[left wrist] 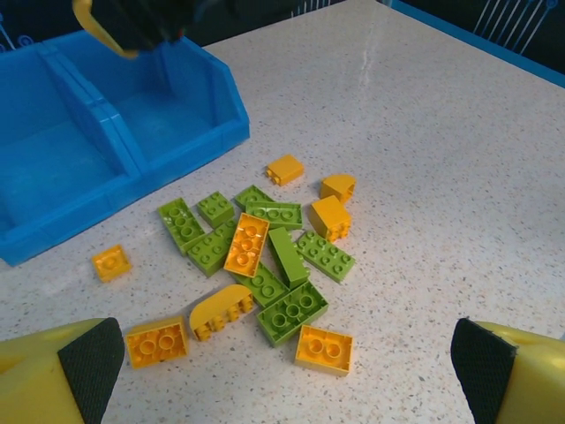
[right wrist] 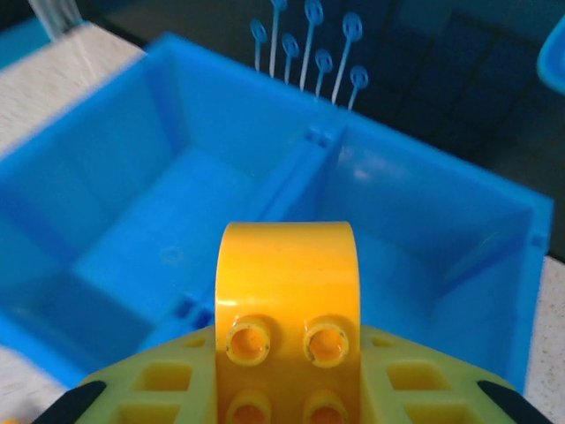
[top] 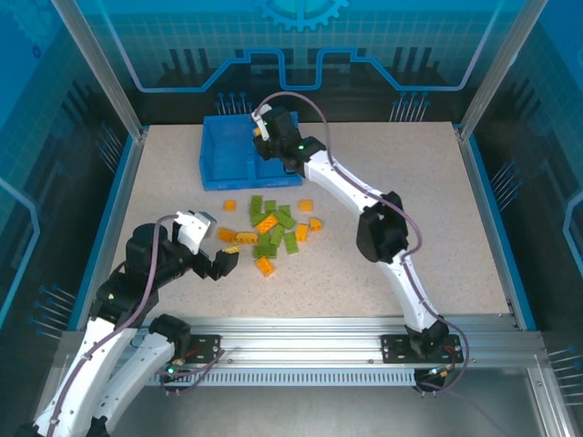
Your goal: Sort the legos into containers by color
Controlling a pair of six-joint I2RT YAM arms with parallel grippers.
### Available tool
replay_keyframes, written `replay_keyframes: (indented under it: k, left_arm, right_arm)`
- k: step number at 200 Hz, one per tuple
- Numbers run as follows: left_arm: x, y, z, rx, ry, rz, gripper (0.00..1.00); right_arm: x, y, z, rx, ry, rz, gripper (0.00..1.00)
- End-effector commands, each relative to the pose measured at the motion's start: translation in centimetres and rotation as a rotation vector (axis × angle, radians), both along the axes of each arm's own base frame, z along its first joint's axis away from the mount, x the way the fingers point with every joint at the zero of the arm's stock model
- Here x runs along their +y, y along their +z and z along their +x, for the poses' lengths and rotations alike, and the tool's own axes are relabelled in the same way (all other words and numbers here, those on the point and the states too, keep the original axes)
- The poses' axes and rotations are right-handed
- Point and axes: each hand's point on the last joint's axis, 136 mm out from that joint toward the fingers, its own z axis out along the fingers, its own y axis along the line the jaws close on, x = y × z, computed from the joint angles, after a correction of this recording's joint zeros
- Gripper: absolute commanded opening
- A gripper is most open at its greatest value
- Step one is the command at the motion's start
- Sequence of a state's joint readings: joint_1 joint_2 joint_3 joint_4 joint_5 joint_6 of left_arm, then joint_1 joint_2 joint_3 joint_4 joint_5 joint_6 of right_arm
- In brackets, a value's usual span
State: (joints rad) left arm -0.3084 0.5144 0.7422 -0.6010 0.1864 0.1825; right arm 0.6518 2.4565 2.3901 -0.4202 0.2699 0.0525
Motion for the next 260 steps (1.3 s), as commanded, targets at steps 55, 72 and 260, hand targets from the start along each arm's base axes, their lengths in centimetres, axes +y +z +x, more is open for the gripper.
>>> replay_keyframes:
  k: [55,72,260]
  left_arm:
    - [1.1,-0.4,0.6,-0.003,0.07,0.015,0.99]
    - [1.4,-0.6,0.8,0.001,0.085,0.023,0.99]
    - [0.0,-8.9,13.8,0.622,0.682,-0.157,0.89]
  right_arm:
    - [-0.2,-7.6,0.2,0.187,-0.019,-0.049,0.36]
    - [-0.1,-7.8,0.0,0.206,-0.024,-0.03,0.41]
    - [-10.1,7.8,-29.8,0.397,0.329,0.351,0.81]
